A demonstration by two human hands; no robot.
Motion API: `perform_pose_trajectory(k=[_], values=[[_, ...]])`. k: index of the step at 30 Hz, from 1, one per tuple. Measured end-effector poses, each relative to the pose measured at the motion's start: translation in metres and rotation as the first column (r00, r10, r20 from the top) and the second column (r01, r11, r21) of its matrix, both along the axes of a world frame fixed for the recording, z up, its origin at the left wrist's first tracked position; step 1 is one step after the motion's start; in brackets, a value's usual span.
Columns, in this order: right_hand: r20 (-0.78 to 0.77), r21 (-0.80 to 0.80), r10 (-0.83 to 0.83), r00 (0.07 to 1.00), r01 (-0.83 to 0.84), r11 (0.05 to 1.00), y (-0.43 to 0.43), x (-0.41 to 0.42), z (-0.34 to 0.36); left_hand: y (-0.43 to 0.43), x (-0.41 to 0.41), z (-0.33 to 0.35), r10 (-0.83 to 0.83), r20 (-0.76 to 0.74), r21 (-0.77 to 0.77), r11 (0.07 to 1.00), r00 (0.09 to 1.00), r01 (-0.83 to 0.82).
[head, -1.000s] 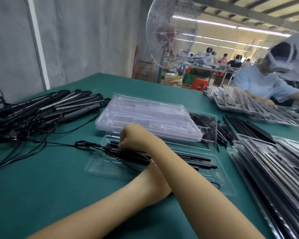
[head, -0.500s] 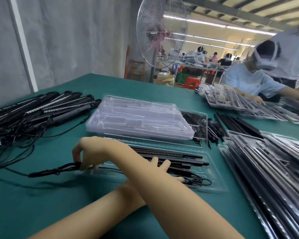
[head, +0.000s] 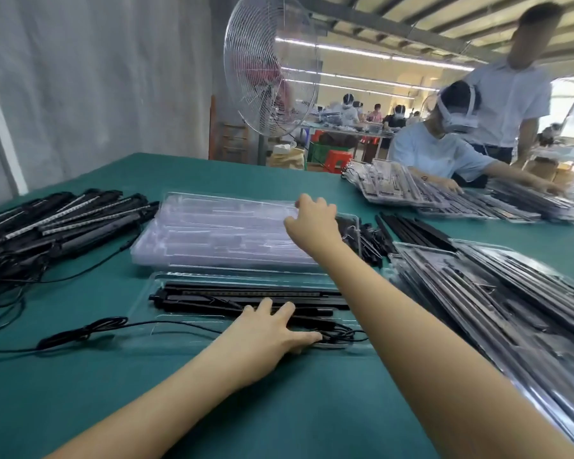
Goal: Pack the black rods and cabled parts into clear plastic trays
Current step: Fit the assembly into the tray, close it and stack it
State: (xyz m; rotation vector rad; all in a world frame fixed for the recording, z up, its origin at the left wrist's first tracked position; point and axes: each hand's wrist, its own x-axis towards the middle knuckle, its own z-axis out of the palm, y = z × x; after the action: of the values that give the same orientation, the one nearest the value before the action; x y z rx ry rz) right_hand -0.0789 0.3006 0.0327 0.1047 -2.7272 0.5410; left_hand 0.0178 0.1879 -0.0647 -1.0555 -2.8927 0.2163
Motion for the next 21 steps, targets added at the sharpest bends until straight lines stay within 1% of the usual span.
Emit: perform_pose_trajectory(k=[2,4,5,7,9,11,13,15,17,18,19,20,21], values=[[0.099,0.052,-0.134,0.986,0.13,0.99,0.038,-0.008,-0.005,-0.001,0.002,0.002,-0.022,-0.031,0.0,1.0,0.999,0.022],[0.216,0.056,-0.196,0.957,0.188,0.981,0.068,-0.012,-0.012,-0.001,-0.001,0.001,-0.019,-0.047,0.024,1.0,0.999,0.02],[0.289,0.02,-0.19,0.938,0.192,0.981,0.079,-0.011,-0.016,-0.002,-0.002,0.0,-0.01,-0.048,0.03,0.999,0.999,0.012],[0.398,-0.117,-0.105,0.911,0.164,0.98,0.093,-0.008,-0.024,-0.002,-0.002,-0.001,-0.001,-0.043,0.042,0.999,0.999,0.003],[0.407,-0.325,-0.043,0.913,0.188,0.927,0.096,-0.005,-0.03,-0.002,-0.002,-0.002,0.001,-0.047,0.043,0.999,0.999,0.001],[0.375,-0.502,-0.083,0.923,0.277,0.819,0.095,-0.003,-0.03,-0.002,-0.002,-0.003,-0.005,-0.057,0.052,0.999,0.998,0.008],[0.363,-0.63,-0.144,0.921,0.356,0.69,0.097,-0.003,-0.027,-0.002,-0.001,-0.004,-0.001,-0.058,0.066,0.998,0.998,0.005],[0.347,-0.735,-0.185,0.919,0.389,0.556,0.102,-0.002,-0.022,-0.002,-0.001,-0.004,0.005,-0.055,0.072,0.997,0.998,-0.001],[0.32,-0.793,-0.21,0.924,0.382,0.474,0.108,0.002,-0.017,-0.002,-0.002,-0.005,0.011,-0.053,0.079,0.997,0.999,-0.007],[0.323,-0.807,-0.206,0.924,0.382,0.45,0.111,0.006,-0.013,-0.002,-0.002,-0.005,0.013,-0.051,0.082,0.997,0.999,-0.009],[0.343,-0.805,-0.188,0.92,0.391,0.447,0.114,0.011,-0.01,-0.002,-0.003,-0.005,0.015,-0.052,0.084,0.996,0.999,-0.01],[0.377,-0.78,-0.152,0.914,0.402,0.479,0.118,0.016,-0.006,-0.002,-0.003,-0.006,0.015,-0.056,0.083,0.996,0.998,-0.011],[0.427,-0.735,-0.095,0.899,0.406,0.542,0.123,0.022,-0.002,-0.002,-0.003,-0.006,0.017,-0.058,0.084,0.996,0.998,-0.012]])
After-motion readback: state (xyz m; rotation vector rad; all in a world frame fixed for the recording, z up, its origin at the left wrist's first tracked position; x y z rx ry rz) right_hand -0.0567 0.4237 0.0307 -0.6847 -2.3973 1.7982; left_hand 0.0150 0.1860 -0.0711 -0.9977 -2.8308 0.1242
